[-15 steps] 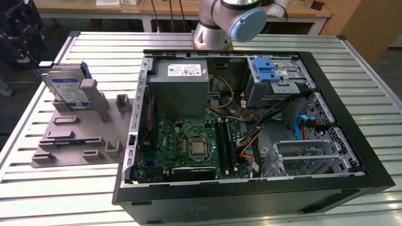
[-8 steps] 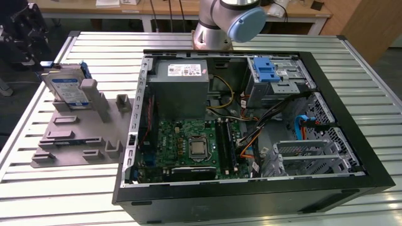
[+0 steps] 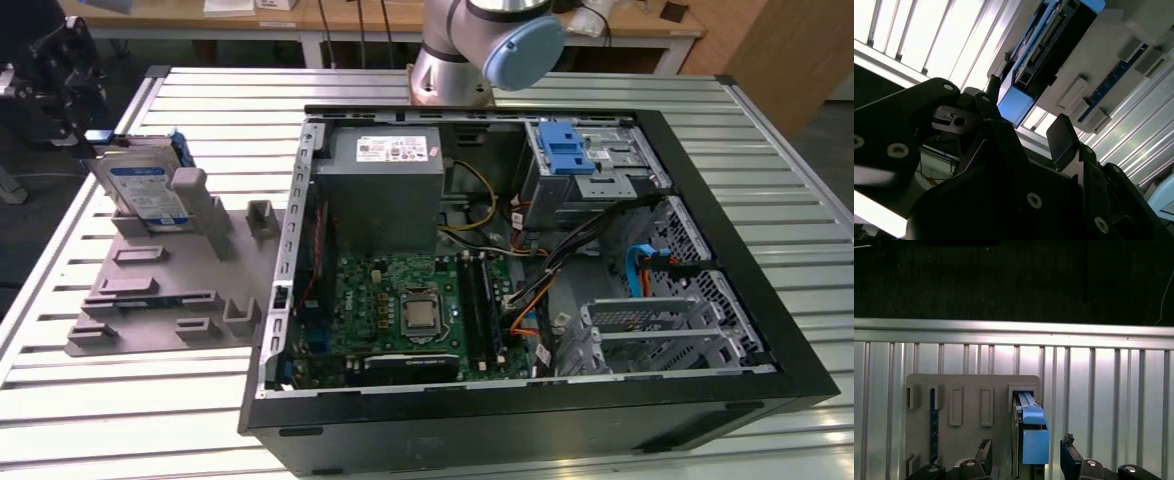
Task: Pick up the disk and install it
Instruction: 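Pick up the disk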
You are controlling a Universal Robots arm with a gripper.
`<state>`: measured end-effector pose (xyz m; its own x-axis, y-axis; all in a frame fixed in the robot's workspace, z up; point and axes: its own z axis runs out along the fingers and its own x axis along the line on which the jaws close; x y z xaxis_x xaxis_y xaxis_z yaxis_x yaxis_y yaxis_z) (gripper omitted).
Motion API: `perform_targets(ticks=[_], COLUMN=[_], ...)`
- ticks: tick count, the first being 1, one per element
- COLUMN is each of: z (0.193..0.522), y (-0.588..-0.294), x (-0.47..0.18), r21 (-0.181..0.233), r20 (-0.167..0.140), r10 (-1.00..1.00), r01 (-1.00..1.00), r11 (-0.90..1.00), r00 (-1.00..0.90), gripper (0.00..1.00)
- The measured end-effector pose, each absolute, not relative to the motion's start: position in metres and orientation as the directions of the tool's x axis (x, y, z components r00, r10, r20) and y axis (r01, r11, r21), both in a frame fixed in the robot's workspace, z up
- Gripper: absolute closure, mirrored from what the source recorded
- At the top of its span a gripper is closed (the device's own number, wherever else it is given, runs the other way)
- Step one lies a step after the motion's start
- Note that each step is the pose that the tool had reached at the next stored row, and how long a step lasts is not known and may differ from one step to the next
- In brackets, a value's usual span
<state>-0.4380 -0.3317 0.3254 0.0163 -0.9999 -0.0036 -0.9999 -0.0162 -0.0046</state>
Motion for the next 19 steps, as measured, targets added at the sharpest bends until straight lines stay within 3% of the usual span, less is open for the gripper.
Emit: perform_targets(ticks=[12, 15, 16, 19], z=[0.314, 0.313, 0.312, 0.31], y=[-0.33, -0.328, -0.327, -0.326], x=[-0.438, -0.438, -0.438, -0.438], r21=[0.02, 0.02, 0.02, 0.021], r20=[-0.004, -0.004, -0.004, -0.004], r10=[-1.0, -1.0, -1.0, -1.0], r01=[-1.0, -1.0, -1.0, -1.0], r11=[-0.001, -0.001, -0.001, -0.001], r00=[0.001, 0.001, 0.001, 0.001], gripper=[0.36, 0.37, 0.44, 0.44])
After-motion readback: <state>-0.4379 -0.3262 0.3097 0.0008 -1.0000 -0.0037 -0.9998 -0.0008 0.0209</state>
